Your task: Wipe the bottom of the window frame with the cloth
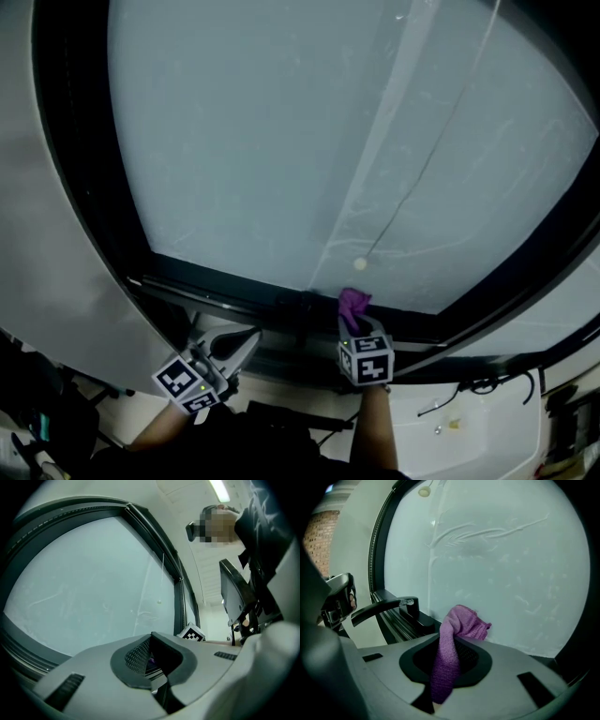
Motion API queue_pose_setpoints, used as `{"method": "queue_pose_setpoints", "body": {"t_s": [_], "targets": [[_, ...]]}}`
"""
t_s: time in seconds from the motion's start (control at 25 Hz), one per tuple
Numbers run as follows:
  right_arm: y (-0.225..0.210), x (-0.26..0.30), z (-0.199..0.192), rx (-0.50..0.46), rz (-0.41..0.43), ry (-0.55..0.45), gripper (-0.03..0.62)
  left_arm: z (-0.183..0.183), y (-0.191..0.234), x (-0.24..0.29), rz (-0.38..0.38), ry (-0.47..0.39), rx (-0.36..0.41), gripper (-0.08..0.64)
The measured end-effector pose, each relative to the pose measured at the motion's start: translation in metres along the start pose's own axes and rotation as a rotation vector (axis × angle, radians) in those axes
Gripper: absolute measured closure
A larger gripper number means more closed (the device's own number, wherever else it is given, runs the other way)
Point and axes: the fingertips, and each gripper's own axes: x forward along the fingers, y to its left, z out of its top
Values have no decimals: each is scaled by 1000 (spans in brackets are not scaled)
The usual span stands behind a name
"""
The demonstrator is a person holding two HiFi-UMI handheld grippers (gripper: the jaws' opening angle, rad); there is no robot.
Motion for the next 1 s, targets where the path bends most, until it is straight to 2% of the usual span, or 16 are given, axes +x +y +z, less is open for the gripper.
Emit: {"method": "queue_pose_setpoints", "body": {"t_s": [0.24, 0.64, 0.84, 1.0], "targets": [[16, 5, 9, -21, 50, 4, 526, 0, 5, -5, 10, -12, -5, 560], [29, 7, 16, 13, 98, -2, 526, 3, 13, -16, 40, -15, -1, 560], [46, -2, 35, -26, 139, -63, 526, 1, 15, -21, 51, 8, -5, 560], [51, 1, 40, -22, 158, -98, 526, 3, 14, -22, 46, 7, -1, 560]]}}
